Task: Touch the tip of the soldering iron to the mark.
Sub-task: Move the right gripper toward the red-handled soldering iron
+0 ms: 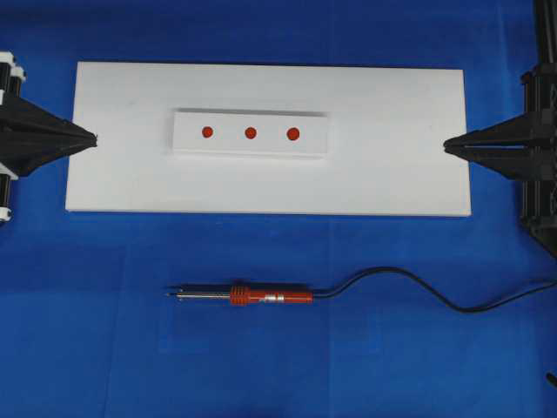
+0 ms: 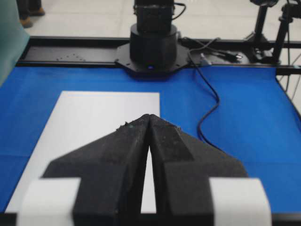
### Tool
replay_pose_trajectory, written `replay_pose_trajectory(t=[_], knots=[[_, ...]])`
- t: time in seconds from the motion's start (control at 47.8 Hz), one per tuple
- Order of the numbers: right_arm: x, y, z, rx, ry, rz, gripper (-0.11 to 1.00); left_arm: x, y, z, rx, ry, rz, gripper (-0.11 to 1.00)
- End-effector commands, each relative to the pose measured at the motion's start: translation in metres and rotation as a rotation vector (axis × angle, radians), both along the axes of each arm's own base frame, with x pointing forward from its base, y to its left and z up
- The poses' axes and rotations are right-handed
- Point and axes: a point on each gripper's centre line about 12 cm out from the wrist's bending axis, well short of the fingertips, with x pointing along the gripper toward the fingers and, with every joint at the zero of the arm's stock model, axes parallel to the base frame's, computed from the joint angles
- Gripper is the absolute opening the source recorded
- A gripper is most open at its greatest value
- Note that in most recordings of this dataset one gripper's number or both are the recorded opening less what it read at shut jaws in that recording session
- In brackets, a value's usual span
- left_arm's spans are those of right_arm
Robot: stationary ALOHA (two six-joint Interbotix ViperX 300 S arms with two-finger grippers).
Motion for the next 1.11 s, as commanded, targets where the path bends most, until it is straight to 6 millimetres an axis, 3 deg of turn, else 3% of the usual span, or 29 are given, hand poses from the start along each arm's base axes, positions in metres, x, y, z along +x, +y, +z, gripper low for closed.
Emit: replay_pose_trajectory(t=[0.0,0.126,0.482,0.565,0.691,0.88,0.942,1.089], knots=[[0.004,0.001,0.010,0.020,-0.017,0.006,0.00,0.002,-0.002,0.005,-0.020,-0.011,-0.011,0.00],[0.005,0.001,0.012,0.043,0.012,0.009,-0.06,0.002,-0.002,0.002,-0.043,0.006,-0.014,0.00],[0.015,0.009,0.007,0.100,0.054,0.047,-0.06,0.001,-0.002,-0.001,-0.044,0.019,-0.013,0.00],[0.021,0.015,0.006,0.102,0.066,0.071,-0.01,0.001,-0.001,-0.001,-0.046,0.019,-0.006,0.00],[0.033,0.025,0.005,0.111,0.102,0.108,0.20,0.001,0.000,-0.001,-0.044,0.017,-0.002,0.00],[0.061,0.035,-0.005,0.168,0.158,0.131,0.76,0.001,0.002,-0.003,-0.043,0.020,0.006,0.00],[0.072,0.039,-0.013,0.179,0.183,0.139,0.90,0.000,0.002,-0.004,-0.043,0.023,0.009,0.00],[0.097,0.048,-0.030,0.215,0.236,0.145,0.88,0.000,0.005,-0.005,-0.043,0.024,0.020,0.00]])
